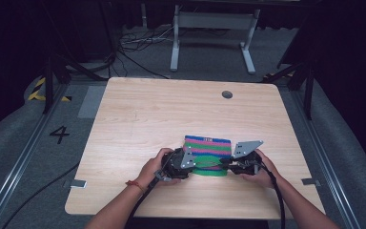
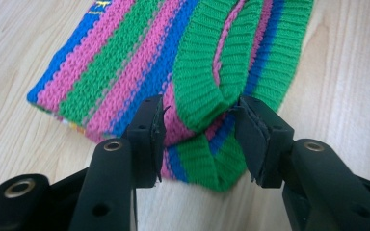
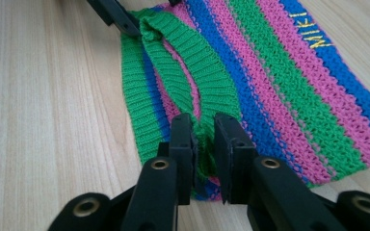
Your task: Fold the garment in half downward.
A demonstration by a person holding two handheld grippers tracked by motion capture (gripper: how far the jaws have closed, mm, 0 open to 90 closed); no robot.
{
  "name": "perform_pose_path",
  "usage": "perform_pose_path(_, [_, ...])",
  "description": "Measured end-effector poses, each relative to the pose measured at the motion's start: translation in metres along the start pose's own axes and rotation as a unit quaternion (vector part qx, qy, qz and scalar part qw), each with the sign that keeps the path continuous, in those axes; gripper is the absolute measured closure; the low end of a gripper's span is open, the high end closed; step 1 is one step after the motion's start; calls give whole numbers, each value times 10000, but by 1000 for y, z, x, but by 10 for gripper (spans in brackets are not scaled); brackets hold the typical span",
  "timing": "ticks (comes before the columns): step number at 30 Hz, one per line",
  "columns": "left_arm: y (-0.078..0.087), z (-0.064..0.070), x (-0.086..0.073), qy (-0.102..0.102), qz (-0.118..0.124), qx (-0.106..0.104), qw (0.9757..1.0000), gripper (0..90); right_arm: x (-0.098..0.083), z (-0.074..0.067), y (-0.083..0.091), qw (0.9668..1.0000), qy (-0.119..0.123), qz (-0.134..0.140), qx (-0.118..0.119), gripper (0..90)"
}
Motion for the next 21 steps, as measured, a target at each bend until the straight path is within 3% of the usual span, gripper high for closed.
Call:
perform_pose_path(2, [-5,-1,5,11,-5,20,10000,551,1,-1,0,10000,-14,22,-1,804])
perform_pose_path(5, [-8,-2,8,-224,-39,-4,9997,709,3,-1,0,10000,7,34,-44,825])
perform_pose_path(8, [-4,-6,9,-155,63,-64,9998,826,5,-2,3,9999,20,116,-81,836])
perform_pose_path(15, [17,-10,10,-165,285,-72,9994,830,15,-9,16,9995,106,292,-14,840])
perform_pose_path(21, [24,-3,3,-286,152,-293,9990,818,20,-21,17,9992,314,189,130,838])
Point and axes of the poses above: each handheld gripper's, and its own axes: y roughly backward along the jaws, x roughly out of its top, z roughly to its right, the point moved 2 cm from there along -y, roughly forward along the jaws
